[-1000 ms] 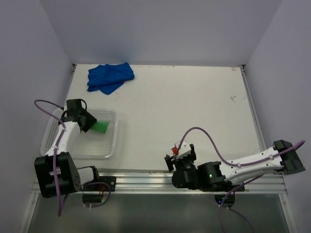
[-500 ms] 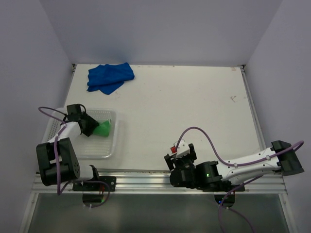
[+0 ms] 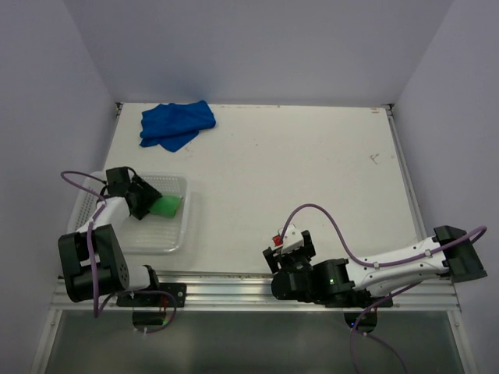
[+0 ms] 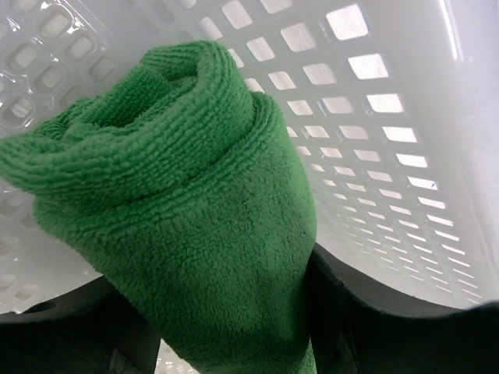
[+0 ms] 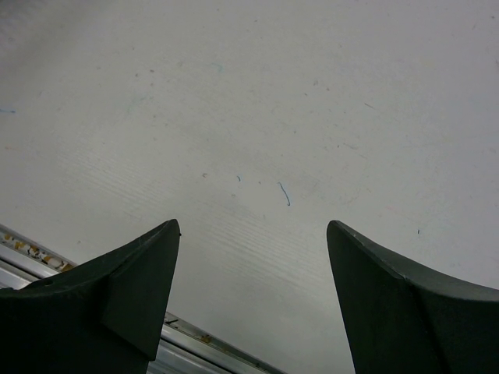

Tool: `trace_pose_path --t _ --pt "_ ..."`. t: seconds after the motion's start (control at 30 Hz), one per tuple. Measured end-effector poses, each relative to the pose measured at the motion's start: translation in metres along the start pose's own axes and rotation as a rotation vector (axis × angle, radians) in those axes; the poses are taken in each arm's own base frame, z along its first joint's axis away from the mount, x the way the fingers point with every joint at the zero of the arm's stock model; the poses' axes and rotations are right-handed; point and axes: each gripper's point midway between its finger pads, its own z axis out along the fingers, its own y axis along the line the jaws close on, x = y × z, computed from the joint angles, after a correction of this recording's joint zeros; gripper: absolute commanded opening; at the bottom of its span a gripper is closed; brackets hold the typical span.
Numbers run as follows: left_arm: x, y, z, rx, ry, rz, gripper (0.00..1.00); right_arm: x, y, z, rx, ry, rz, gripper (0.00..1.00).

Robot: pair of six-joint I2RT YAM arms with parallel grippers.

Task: Roll the towels
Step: Place the rolled towel into the container

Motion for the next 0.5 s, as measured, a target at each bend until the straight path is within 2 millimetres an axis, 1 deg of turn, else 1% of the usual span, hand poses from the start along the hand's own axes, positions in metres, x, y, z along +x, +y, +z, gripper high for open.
trace_pose_path --t 0.27,0.5 --pt "-0.005 -0.006 -0.014 0.027 -0.031 0.011 0.71 0.0 0.0 0.0 0.0 0.0 0.001 0.8" --pt "-0.004 -0.007 -0.017 0.031 -0.019 0.024 0.75 0.0 0.0 0.0 0.002 0.001 0.002 0.8"
